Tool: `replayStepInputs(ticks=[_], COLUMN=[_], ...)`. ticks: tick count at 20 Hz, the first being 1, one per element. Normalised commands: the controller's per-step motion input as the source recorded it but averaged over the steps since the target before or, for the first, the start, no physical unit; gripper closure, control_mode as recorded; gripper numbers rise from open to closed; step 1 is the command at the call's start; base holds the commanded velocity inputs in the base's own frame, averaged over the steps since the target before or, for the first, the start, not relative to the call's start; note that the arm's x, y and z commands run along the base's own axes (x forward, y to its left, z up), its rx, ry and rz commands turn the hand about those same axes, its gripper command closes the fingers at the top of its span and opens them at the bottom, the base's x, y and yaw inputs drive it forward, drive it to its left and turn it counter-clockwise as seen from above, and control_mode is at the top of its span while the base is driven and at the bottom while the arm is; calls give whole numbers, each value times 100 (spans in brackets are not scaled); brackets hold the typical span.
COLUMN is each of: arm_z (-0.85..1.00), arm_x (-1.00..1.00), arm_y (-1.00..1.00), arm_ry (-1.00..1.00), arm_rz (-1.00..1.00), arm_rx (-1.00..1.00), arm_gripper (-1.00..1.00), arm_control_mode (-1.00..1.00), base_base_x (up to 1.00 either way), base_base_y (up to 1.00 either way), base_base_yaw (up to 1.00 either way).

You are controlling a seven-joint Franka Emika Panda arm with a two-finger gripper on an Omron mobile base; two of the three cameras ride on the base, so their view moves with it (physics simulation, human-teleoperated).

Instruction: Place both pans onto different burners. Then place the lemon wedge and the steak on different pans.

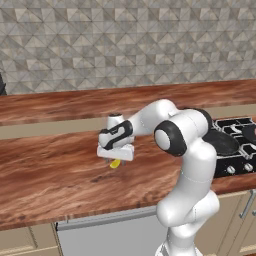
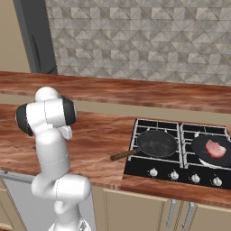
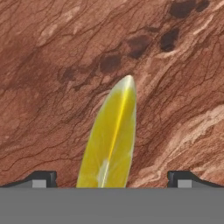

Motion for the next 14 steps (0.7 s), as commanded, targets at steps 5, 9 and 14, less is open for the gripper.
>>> replayStepInputs(ticks=[5,9,14], arm_z=[-9,-12,-2], arm_x=[0,0,0], arm_y=[0,1,0], arm_ry=[0,0,0], arm_rz=[0,0,0], arm_rx=[0,0,0], arm_gripper=[-100,100,100], arm_control_mode=[-100,-100,-100], base_base_x=[0,0,0], base_base_y=[0,0,0], base_base_yaw=[0,0,0])
